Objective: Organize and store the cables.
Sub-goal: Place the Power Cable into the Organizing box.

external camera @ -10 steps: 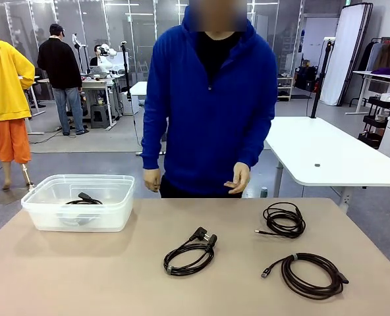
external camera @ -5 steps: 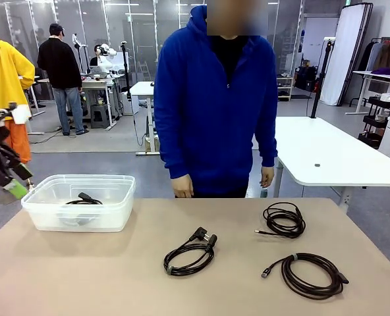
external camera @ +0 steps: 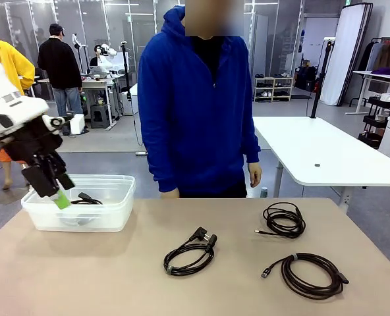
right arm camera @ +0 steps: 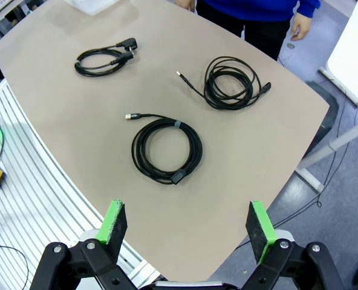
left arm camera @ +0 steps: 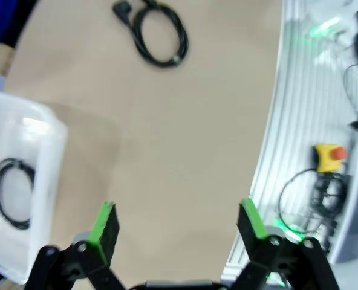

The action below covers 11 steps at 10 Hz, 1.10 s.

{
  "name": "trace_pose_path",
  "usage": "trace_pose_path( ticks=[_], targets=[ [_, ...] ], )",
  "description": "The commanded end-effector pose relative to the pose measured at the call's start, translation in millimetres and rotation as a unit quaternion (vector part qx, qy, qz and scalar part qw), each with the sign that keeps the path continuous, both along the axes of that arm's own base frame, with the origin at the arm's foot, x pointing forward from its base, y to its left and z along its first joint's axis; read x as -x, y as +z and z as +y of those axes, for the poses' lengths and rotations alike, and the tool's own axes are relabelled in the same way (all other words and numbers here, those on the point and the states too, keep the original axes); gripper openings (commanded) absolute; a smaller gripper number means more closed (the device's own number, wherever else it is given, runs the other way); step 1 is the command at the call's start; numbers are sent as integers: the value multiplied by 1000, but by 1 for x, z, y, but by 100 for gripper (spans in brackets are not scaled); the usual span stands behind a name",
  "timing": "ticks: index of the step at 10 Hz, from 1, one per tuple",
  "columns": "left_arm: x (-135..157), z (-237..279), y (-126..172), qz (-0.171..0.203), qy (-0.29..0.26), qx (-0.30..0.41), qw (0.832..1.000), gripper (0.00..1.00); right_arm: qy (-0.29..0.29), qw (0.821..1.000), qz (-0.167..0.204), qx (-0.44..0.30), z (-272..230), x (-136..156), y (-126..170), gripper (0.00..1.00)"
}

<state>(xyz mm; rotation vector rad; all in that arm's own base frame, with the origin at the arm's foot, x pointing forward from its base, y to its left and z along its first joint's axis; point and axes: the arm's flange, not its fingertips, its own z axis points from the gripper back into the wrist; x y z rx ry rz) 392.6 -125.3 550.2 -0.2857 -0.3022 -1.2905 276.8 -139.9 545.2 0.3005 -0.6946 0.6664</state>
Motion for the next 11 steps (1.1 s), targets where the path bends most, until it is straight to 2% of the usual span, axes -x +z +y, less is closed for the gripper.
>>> trace_pose_path(
  ticks=[1,4,6,7,8,9,10,11],
  targets=[
    [5,-35,-4,-11,-25,-16,1000,99,7,1000,-2,0,0,2,-2,100],
    [11,-124,-16,-23,-150,-63,986,99,7,1000,-2,0,0,2,-2,100],
    [18,-167,-33,-64,-202,-103,972,99,7,1000,-2,0,0,2,-2,100],
    [20,-175,-41,-71,-213,-104,969,99,7,1000,-2,0,0,2,-2,100],
    [20,-176,-44,-63,-210,-109,970,99,7,1000,-2,0,0,2,-2,100],
    [16,-170,-41,-57,-195,-95,974,99,7,1000,-2,0,0,2,-2,100],
    [16,-163,-37,-57,-214,-95,971,99,7,1000,-2,0,0,2,-2,100],
    [23,-181,-46,-53,-207,-104,971,99,7,1000,-2,0,0,2,-2,100]
  ],
)
